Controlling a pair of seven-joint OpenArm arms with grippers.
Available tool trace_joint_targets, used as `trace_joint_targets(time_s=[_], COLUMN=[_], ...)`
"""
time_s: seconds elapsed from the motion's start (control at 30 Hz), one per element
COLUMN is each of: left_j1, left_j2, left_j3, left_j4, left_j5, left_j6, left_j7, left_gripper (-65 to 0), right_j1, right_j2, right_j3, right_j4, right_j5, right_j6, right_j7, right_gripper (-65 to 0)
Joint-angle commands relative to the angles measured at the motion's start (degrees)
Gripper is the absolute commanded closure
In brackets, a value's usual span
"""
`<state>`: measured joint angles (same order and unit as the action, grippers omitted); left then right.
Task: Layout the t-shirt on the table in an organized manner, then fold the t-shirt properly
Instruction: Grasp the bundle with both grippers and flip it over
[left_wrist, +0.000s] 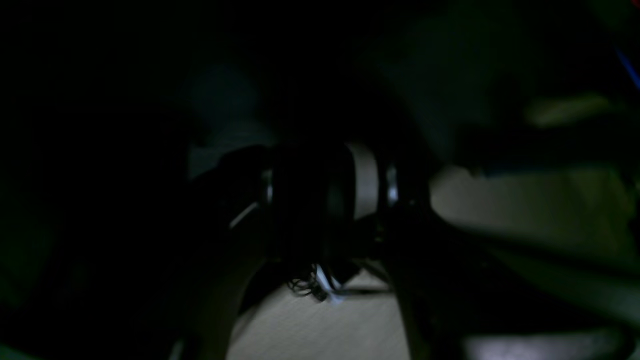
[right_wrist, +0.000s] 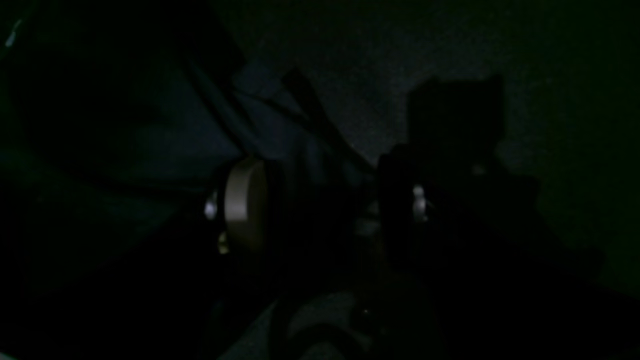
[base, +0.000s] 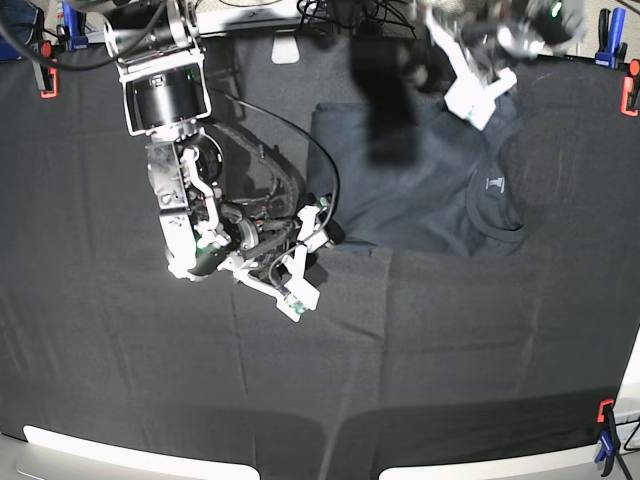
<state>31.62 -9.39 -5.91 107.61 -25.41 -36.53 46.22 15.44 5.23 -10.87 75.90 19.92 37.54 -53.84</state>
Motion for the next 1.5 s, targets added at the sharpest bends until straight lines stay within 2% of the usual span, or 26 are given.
trace_joint_targets(time_s=[0.0,0.13,0.23,0.33,0.43,0.53,0.67,0.87,1.13,1.3,1.47], left_j1=[-1.0,-6.9,-10.6,-13.4,-15.7,-18.1,-21.7,-24.8,-27.0,-27.6,-27.5], left_j2=[-0.2,-0.2,-0.2,-0.3,-0.3,-0.3,-0.4,-0.7,-1.6,-4.8,-10.2], left_j3=[0.0,0.0,0.0,-0.4,-2.5,-5.4,-8.5,-8.6,-8.6,-8.7,-8.7], left_j4=[-1.3,-9.3,-13.3,-16.1,-18.3,-19.4,-19.6,-19.6,-19.6,-19.5,-19.4], left_j5=[-1.0,-0.9,1.0,4.9,6.9,8.5,10.8,10.2,10.0,9.7,2.5], left_j6=[-0.3,-0.3,-0.3,-0.3,-0.2,1.4,1.4,1.4,1.4,1.5,5.9], left_j7=[-0.9,-0.9,-0.9,-1.4,-5.2,-7.6,-8.6,-11.8,-15.0,-15.0,-14.6], left_gripper=[-15.9,-15.9,-15.9,-15.9,-15.9,-15.9,-15.9,-15.9,-15.9,-15.9,-15.9], right_j1=[1.5,1.5,1.2,-0.5,-3.1,-6.7,-12.2,-19.9,-25.5,-25.9,-25.9], right_j2=[0.2,0.2,0.5,2.1,3.7,4.5,4.1,3.8,3.8,3.8,3.8], right_j3=[0.3,0.3,0.4,0.5,0.5,0.5,0.5,-0.4,-5.8,-4.2,3.3], right_j4=[0.9,0.9,1.2,3.8,7.7,11.2,14.8,20.9,28.8,31.2,31.6], right_j5=[0.5,5.0,7.6,8.5,9.2,9.3,9.5,16.6,17.2,13.1,11.7], right_j6=[0.2,2.4,2.5,2.5,2.5,2.5,2.5,2.5,2.5,2.5,2.5], right_j7=[-0.7,-5.3,-8.7,-8.7,-8.8,-8.8,-8.5,-7.4,-7.1,-7.1,-7.1], right_gripper=[-32.5,-32.5,-32.5,-32.5,-32.5,-32.5,-32.5,-32.5,-32.5,-32.5,-32.5])
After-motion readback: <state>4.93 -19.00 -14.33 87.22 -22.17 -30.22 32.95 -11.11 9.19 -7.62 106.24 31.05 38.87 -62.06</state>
